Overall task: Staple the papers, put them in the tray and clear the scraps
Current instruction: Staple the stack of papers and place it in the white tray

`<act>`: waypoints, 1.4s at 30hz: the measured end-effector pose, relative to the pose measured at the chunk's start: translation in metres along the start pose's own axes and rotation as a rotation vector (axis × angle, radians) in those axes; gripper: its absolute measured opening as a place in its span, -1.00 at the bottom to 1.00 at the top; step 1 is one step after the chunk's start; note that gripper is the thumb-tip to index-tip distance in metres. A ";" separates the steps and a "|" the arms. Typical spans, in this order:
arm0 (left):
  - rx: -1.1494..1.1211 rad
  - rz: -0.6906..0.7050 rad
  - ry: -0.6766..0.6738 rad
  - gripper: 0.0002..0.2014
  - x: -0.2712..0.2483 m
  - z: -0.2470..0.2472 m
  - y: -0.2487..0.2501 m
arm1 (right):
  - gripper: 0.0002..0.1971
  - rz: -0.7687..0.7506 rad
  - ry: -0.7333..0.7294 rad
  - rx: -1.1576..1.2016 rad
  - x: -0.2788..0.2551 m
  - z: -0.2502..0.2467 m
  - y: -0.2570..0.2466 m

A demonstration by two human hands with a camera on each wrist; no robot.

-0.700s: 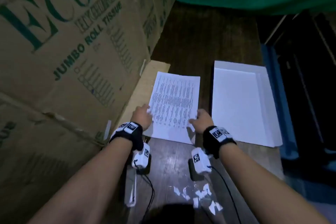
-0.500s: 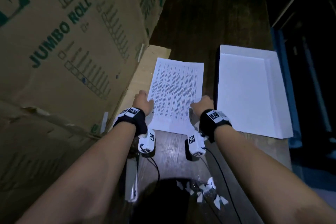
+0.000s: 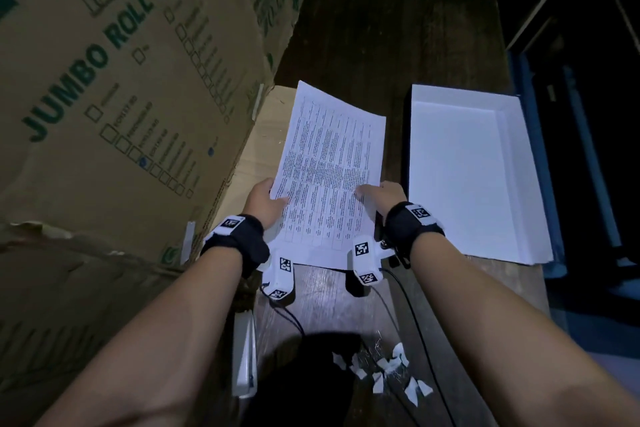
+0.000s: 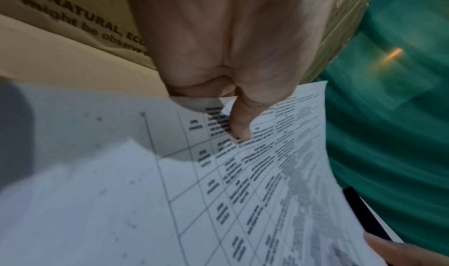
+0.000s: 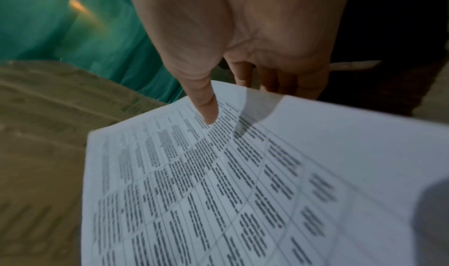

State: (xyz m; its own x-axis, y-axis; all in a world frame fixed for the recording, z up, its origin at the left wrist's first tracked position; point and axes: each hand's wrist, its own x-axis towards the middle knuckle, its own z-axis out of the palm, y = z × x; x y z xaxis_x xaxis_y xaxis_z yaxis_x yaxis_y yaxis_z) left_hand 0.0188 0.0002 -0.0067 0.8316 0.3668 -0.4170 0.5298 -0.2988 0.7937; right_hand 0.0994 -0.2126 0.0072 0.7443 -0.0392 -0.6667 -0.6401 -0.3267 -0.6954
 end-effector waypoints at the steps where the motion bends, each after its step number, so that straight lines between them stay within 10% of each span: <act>1: -0.036 0.017 -0.007 -0.64 -0.006 -0.005 0.001 | -0.46 0.006 -0.011 0.089 -0.005 -0.002 -0.001; 8: -0.246 0.100 -0.158 -0.69 -0.057 -0.028 0.023 | -0.68 -0.203 -0.270 0.401 -0.053 -0.044 -0.015; 18: -0.304 0.259 -0.006 -0.67 -0.121 0.007 0.098 | -0.95 -0.571 0.068 0.071 -0.141 -0.110 0.011; 23: -0.335 0.344 0.022 -0.83 -0.154 0.035 0.105 | -0.98 -0.511 0.173 0.191 -0.160 -0.121 0.040; 28: -0.383 0.192 0.024 -0.69 -0.169 0.055 0.074 | -0.40 -0.281 0.164 0.177 -0.143 -0.113 0.078; 42: -0.457 0.176 0.067 -0.71 -0.177 0.064 0.071 | -0.48 -0.268 0.111 0.201 -0.134 -0.101 0.081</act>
State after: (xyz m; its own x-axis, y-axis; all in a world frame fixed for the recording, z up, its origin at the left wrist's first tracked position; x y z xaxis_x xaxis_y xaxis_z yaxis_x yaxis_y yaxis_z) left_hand -0.0801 -0.1426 0.0949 0.8817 0.4055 -0.2414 0.2424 0.0498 0.9689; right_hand -0.0327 -0.3287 0.0673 0.8999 -0.0838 -0.4280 -0.4360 -0.1473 -0.8878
